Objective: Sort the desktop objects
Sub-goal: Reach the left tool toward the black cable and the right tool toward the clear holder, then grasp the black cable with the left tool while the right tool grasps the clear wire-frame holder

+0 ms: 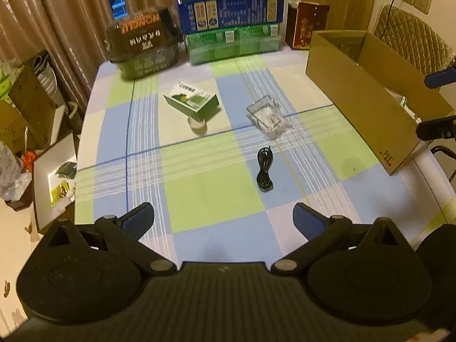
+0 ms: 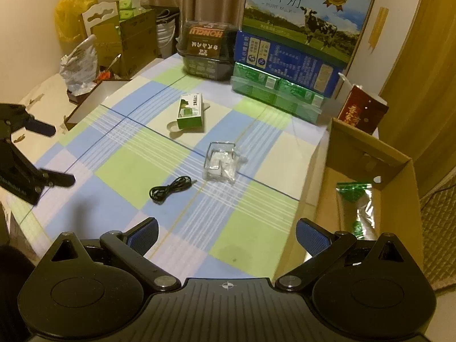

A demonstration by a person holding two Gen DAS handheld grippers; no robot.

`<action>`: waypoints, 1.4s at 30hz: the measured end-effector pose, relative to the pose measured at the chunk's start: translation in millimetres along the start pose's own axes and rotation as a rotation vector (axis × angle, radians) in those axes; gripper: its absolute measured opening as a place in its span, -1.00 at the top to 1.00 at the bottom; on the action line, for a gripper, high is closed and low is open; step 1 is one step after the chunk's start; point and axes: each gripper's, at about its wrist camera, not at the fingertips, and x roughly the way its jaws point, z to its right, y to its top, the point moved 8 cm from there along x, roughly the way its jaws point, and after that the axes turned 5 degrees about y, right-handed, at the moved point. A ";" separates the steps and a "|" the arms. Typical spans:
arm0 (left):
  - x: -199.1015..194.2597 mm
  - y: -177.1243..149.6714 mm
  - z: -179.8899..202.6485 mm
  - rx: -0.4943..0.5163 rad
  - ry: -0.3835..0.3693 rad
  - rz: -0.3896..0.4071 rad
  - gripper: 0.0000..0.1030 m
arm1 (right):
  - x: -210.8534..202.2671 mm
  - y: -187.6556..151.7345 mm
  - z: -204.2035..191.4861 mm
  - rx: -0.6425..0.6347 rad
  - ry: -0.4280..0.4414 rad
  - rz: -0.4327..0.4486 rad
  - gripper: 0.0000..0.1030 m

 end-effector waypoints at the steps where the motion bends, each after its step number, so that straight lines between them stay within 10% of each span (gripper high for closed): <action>1: 3.7 -1.3 1.0 0.004 -0.004 -0.008 -0.98 | 3.4 0.6 -0.5 0.003 0.001 0.001 -0.94; 28: 116.9 7.1 18.6 0.012 -0.070 -0.066 -0.97 | 106.3 4.8 24.5 0.094 0.012 -0.020 -0.93; 33: 132.9 13.1 28.5 0.026 -0.113 -0.056 -0.94 | 126.6 5.6 29.4 0.089 0.015 -0.036 -0.68; 42: 166.5 25.1 56.1 0.112 -0.165 -0.045 -0.47 | 148.8 10.2 39.3 0.110 0.021 -0.043 -0.60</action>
